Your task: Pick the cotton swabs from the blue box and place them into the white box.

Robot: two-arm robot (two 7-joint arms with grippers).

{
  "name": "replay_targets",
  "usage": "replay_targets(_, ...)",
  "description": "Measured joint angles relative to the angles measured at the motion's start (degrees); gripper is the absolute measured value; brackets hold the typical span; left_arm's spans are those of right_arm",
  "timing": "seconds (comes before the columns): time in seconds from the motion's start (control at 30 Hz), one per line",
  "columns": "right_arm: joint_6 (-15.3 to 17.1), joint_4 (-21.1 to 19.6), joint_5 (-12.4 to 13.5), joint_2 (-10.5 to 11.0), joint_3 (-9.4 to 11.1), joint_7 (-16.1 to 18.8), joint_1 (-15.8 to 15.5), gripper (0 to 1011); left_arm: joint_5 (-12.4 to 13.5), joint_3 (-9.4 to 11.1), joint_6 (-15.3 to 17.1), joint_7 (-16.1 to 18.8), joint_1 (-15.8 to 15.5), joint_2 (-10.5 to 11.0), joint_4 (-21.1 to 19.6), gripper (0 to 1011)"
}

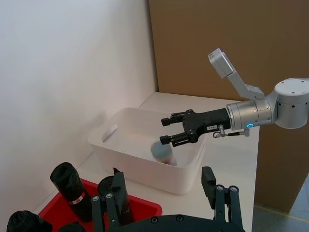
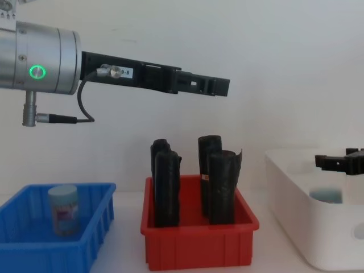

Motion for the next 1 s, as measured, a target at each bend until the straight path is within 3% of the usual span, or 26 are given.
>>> replay_targets(0.17,-0.6,0.4,-0.1,-0.1,0.0,0.0,0.2,907,0.0,0.0,0.0,0.0,0.0,0.0,0.0,1000)
replay_targets(0.33,-1.1,0.5,-0.2,-0.1,0.0,0.0,0.2,1000,0.0,0.0,0.0,0.0,0.0,0.0,0.0,1000)
replay_targets(1.0,-2.6,0.0,-0.5,0.1,0.0,-0.1,-0.2,1002,0.0,0.0,-0.1,0.3,0.1,0.0,0.0,1000)
